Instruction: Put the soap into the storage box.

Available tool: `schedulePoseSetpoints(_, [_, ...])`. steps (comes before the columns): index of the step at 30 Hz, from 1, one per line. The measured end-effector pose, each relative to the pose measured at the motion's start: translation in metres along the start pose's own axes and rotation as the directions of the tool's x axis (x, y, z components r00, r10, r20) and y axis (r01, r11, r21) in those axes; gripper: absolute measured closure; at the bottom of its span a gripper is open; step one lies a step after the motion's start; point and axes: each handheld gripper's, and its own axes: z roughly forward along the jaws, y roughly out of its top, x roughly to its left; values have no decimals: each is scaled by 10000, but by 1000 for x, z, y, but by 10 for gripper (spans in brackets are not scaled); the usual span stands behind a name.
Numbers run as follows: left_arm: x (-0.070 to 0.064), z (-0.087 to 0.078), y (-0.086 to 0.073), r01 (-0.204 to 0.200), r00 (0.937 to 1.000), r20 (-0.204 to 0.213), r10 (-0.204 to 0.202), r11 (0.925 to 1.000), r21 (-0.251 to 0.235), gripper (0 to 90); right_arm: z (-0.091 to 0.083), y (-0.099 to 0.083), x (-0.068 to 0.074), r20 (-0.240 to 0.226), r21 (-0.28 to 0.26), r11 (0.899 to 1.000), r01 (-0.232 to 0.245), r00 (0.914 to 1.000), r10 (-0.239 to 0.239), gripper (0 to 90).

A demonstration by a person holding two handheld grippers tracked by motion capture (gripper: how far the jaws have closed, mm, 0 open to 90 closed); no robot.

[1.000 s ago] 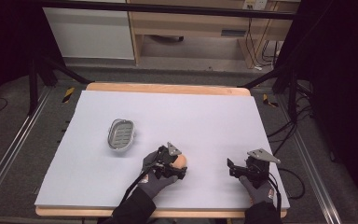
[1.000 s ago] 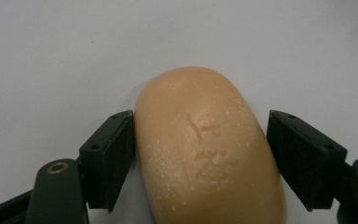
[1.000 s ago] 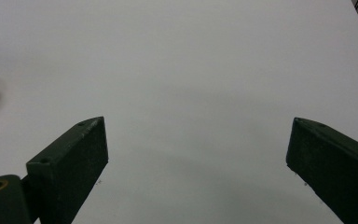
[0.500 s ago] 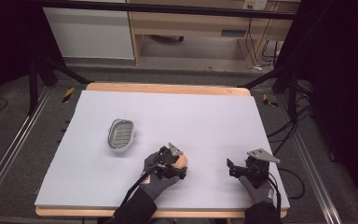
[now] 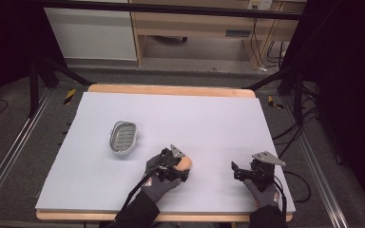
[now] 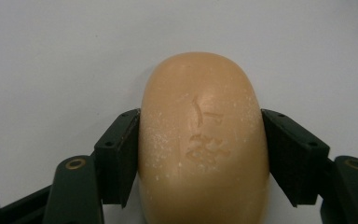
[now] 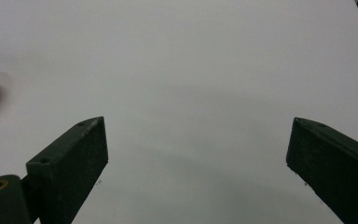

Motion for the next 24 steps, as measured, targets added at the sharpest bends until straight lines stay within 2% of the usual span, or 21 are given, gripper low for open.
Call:
schedulePoseSetpoints(5, [1, -7, 0, -160, 9999, 1, 160, 9997, -171, 318, 0, 0, 0, -2, 5, 10000, -2, 10000, 2, 57])
schedulePoseSetpoints(24, [10, -38, 1, -281, 9996, 3, 282, 9980, -568, 319, -1, 0, 0, -2, -6, 10000, -37, 10000, 37, 56])
